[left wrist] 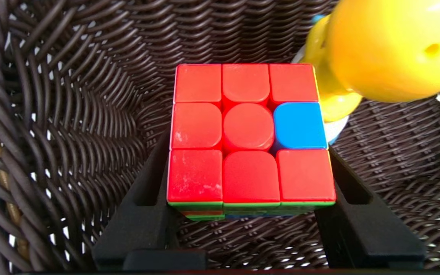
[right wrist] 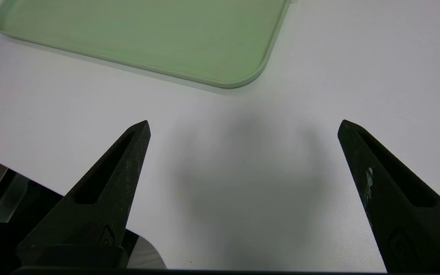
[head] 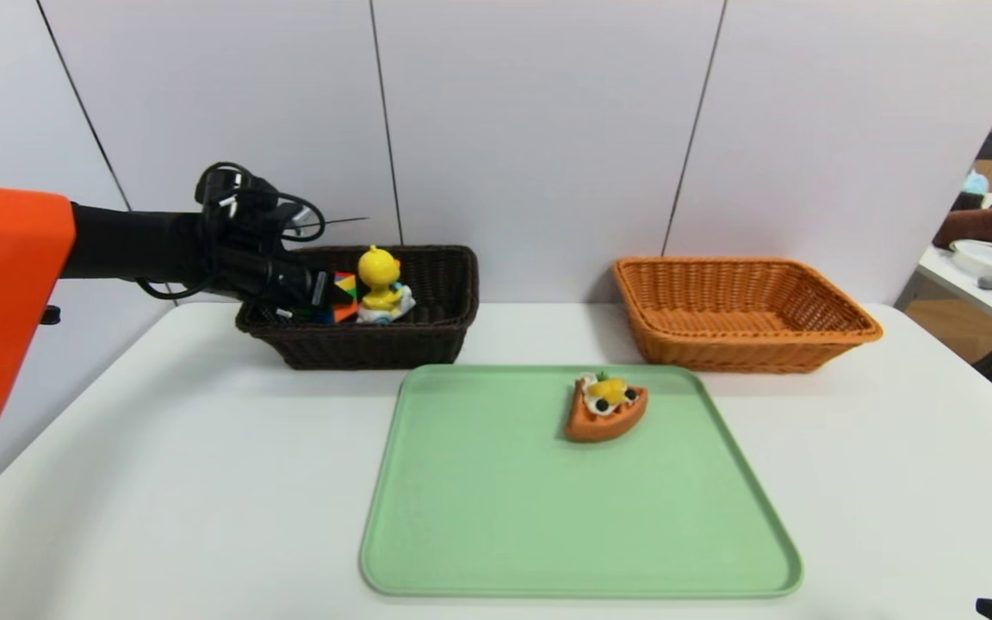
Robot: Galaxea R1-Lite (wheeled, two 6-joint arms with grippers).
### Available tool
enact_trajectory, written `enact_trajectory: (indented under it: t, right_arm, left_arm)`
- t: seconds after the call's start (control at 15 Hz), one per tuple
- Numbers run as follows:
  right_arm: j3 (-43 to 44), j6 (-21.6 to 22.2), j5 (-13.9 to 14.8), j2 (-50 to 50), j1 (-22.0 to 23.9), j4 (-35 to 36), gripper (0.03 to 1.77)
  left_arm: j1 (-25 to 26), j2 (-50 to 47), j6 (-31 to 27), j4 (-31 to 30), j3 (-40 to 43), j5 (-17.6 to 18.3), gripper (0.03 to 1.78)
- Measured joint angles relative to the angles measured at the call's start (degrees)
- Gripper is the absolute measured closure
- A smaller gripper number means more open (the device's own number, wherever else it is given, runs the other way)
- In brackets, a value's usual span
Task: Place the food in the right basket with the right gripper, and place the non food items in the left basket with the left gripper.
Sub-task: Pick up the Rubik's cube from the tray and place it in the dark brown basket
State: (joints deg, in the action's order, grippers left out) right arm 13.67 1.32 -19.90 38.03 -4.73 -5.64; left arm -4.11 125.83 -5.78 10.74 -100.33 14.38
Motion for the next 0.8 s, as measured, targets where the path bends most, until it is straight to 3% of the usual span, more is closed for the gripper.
enact_trajectory:
  t: [0.8]
  right_arm:
    - [-0.05, 0.00, 0.02, -0.13, 0.00, 0.02, 0.10]
  left_arm:
    - [-0.21, 0.90, 0.82, -0.07, -0.79, -0.11, 0.82]
